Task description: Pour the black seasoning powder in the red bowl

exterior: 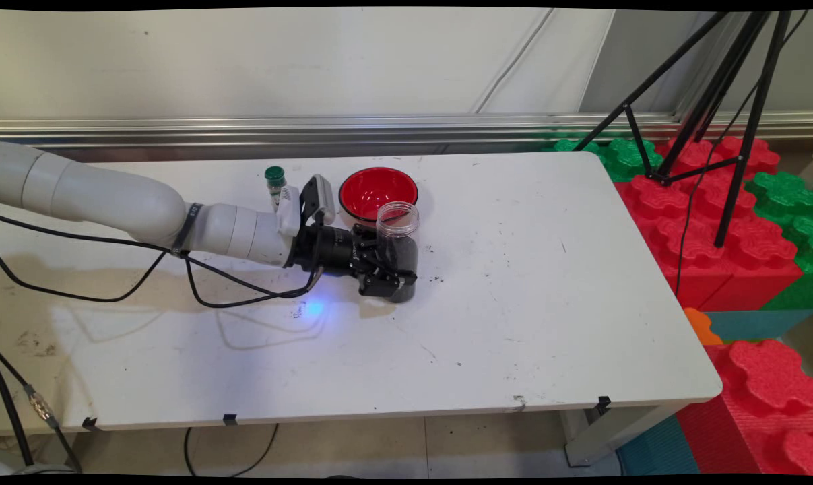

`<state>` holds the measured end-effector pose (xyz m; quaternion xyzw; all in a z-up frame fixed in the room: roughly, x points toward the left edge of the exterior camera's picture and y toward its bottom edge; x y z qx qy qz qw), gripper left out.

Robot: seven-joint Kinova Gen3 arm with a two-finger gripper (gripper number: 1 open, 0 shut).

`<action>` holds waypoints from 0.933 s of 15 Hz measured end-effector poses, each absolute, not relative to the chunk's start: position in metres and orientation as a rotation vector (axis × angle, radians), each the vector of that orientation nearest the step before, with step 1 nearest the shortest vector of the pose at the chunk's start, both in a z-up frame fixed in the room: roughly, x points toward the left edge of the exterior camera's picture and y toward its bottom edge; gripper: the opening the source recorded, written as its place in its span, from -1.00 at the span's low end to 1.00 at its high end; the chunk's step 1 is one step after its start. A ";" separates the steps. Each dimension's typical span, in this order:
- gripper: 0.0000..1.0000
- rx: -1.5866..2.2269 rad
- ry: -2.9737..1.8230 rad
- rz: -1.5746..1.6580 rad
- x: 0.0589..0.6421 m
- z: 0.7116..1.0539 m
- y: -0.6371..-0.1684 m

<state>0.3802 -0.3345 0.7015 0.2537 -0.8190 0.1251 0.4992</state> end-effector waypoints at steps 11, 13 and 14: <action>-1.00 0.646 -1.959 0.263 0.397 0.733 -0.350; -1.00 0.660 -1.951 0.233 0.402 0.742 -0.354; -1.00 0.668 -1.947 0.219 0.404 0.746 -0.356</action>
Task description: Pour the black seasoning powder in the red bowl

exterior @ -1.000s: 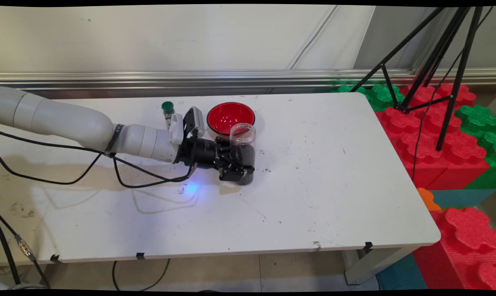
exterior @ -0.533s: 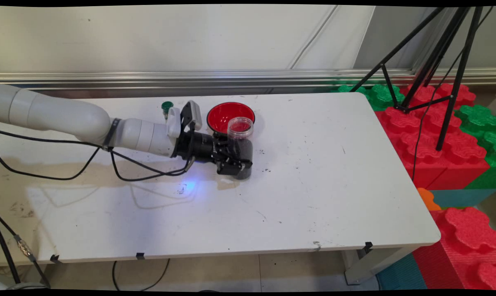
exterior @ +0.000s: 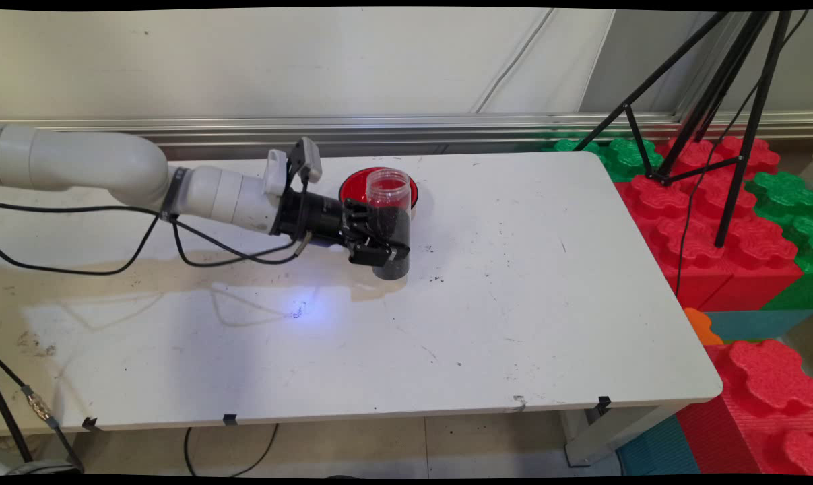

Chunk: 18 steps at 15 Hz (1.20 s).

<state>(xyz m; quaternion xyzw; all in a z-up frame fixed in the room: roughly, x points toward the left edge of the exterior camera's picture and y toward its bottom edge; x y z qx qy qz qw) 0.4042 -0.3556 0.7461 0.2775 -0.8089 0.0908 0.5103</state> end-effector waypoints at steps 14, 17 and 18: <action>-1.00 0.864 -1.852 -0.033 0.430 0.780 -0.374; -1.00 0.917 -1.830 -0.077 0.434 0.785 -0.376; -1.00 0.929 -1.825 -0.087 0.434 0.786 -0.377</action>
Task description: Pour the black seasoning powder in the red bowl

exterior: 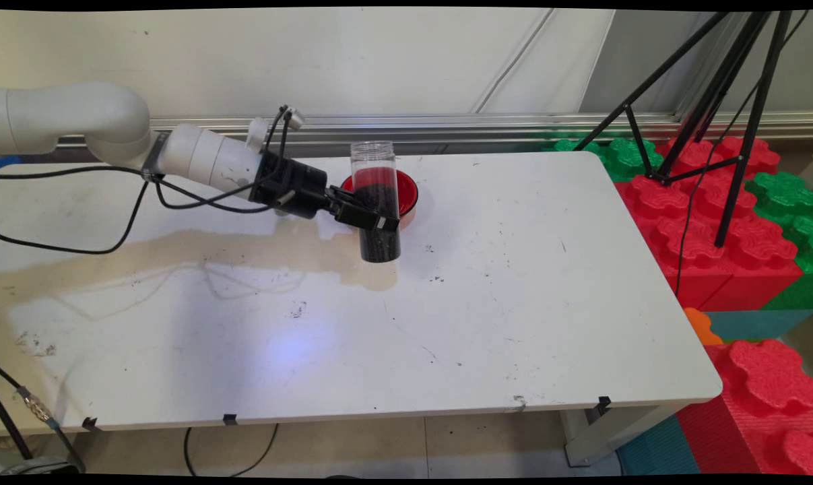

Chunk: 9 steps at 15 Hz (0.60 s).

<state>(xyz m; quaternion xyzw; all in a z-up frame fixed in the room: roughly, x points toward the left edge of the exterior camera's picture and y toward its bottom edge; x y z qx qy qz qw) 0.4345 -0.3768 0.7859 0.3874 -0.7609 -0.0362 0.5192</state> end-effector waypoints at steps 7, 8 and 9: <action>-1.00 1.057 -1.771 -0.179 0.441 0.804 -0.379; -1.00 1.078 -1.761 -0.191 0.442 0.807 -0.380; -1.00 1.102 -1.747 -0.207 0.442 0.810 -0.380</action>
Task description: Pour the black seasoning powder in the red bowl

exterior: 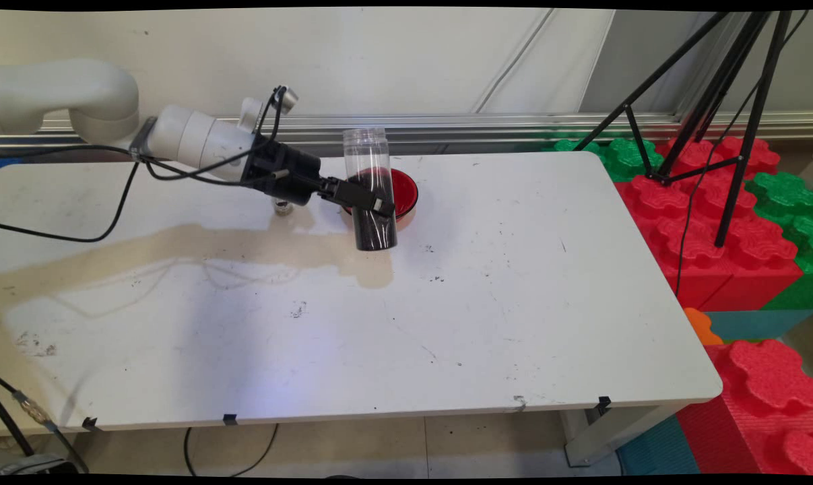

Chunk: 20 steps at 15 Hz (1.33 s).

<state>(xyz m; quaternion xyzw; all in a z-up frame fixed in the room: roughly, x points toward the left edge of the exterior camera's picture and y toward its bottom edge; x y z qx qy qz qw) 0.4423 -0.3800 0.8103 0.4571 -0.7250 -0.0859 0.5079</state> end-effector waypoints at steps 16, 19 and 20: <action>-1.00 1.398 -1.539 -0.500 0.439 0.828 -0.391; -1.00 1.449 -1.494 -0.562 0.440 0.823 -0.395; -1.00 1.466 -1.479 -0.584 0.441 0.821 -0.396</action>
